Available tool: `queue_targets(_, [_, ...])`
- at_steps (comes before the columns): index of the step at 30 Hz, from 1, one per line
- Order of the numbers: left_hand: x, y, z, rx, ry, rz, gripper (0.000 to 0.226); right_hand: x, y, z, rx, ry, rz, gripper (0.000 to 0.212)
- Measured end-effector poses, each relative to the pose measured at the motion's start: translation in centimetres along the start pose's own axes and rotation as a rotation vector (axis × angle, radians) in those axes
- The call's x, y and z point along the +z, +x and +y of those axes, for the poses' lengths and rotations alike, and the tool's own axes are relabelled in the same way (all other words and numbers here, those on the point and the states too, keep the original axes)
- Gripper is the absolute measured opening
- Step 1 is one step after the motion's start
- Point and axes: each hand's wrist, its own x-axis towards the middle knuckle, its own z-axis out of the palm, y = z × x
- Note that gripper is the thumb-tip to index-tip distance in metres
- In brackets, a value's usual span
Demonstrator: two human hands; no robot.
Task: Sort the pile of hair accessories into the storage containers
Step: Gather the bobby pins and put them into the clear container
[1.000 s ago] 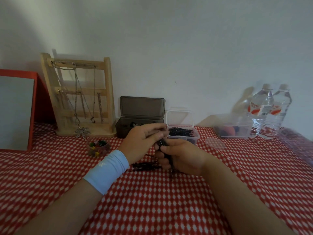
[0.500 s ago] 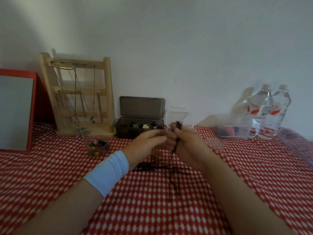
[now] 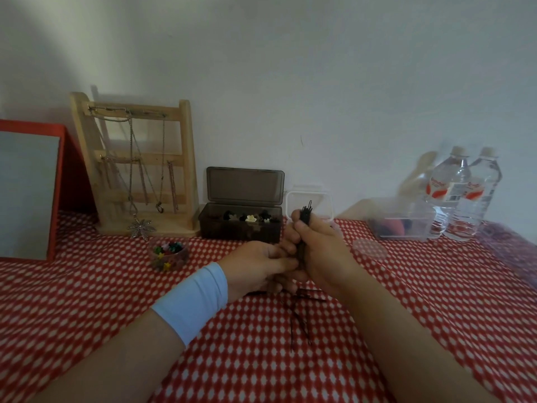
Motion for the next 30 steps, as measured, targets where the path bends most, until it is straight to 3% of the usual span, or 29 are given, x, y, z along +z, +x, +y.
queue_targets(3, [-0.1, -0.3, 0.7, -0.074, -0.112, -0.071, 0.019, 0.0, 0.0, -0.4, -0.053, 0.043, 0.029, 0.023])
queue_targets(6, [0.3, -0.6, 1.3, -0.095, -0.42, -0.053, 0.024, 0.1, -0.3, -1.0, -0.127, 0.026, 0.085, 0.022])
queue_targets(10, [0.7, -0.6, 1.5, -0.064, -0.832, -0.156, 0.041, 0.0, -0.5, -0.7, -0.203, -0.311, 0.12, 0.02])
queue_targets(13, [0.8, -0.5, 1.4, -0.051, -0.927, -0.144, 0.045, 0.0, -0.7, -0.6, -0.215, -0.558, 0.105, 0.019])
queue_targets(17, [0.3, -0.5, 1.3, -0.058, -0.956, -0.226, 0.045, -0.2, -0.8, -0.6, -0.177, -0.61, 0.045, 0.019])
queue_targets(20, [-0.4, -0.8, 1.7, -0.165, -0.68, -0.192, 0.039, -0.5, -0.6, -0.6, -0.114, -0.573, 0.035, 0.021])
queue_targets(22, [-1.2, -0.3, 1.8, -0.188, -0.145, 0.021, 0.031, -0.9, -0.4, -0.9, -0.061, -0.532, 0.001, 0.022])
queue_targets(24, [-1.9, 0.4, 2.4, -0.013, 0.324, 0.227, 0.033, -1.0, -0.3, -1.4, 0.0, -0.493, -0.046, 0.021])
queue_targets(27, [-2.0, 1.1, 3.3, 0.322, 0.212, 0.283, 0.038, -1.0, 0.0, -2.2, 0.11, -0.475, -0.119, 0.017])
queue_targets(30, [-1.2, 1.2, 4.4, 0.427, 0.327, 0.168, 0.039, -1.4, 0.8, -3.1, 0.176, -0.492, -0.163, 0.017])
